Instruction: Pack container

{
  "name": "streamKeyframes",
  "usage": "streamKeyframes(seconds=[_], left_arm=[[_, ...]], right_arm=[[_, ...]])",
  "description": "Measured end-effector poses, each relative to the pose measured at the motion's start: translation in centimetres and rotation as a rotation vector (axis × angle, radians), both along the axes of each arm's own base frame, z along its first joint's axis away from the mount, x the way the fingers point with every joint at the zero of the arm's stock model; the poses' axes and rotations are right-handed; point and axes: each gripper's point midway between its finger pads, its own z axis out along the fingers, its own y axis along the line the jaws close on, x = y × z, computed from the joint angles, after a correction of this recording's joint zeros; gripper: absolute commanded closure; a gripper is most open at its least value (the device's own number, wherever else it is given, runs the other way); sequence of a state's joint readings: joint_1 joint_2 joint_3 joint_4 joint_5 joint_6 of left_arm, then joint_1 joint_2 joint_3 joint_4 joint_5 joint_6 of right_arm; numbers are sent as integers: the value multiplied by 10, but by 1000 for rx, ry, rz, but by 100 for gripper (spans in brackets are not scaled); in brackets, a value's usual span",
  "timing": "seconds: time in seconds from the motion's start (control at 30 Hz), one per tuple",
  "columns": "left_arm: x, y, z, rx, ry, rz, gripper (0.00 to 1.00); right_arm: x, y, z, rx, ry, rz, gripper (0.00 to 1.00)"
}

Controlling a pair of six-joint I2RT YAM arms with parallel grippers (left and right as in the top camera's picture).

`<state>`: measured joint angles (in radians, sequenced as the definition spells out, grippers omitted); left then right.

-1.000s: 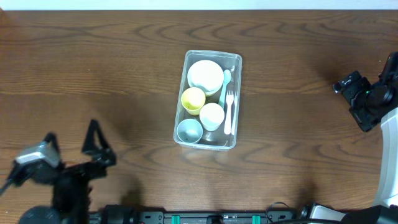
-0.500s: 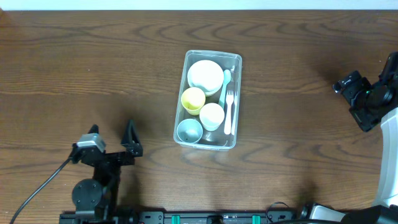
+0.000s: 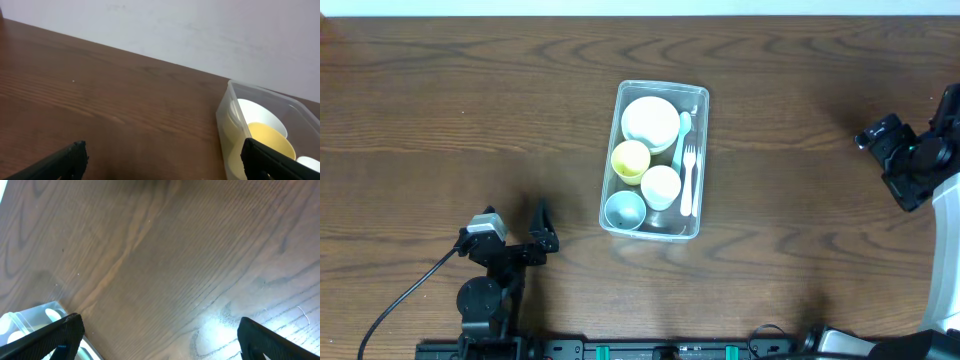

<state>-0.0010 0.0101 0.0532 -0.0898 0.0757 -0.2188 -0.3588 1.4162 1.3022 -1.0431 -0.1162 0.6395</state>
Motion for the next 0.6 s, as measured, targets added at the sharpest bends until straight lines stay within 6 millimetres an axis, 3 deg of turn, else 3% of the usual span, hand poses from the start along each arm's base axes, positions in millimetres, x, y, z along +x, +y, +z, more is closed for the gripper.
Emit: streamKeyframes(seconds=[0.6], left_arm=[[0, 0, 0, 36, -1, -5, 2]], right_arm=[[0, 0, 0, 0, 0, 0, 1]])
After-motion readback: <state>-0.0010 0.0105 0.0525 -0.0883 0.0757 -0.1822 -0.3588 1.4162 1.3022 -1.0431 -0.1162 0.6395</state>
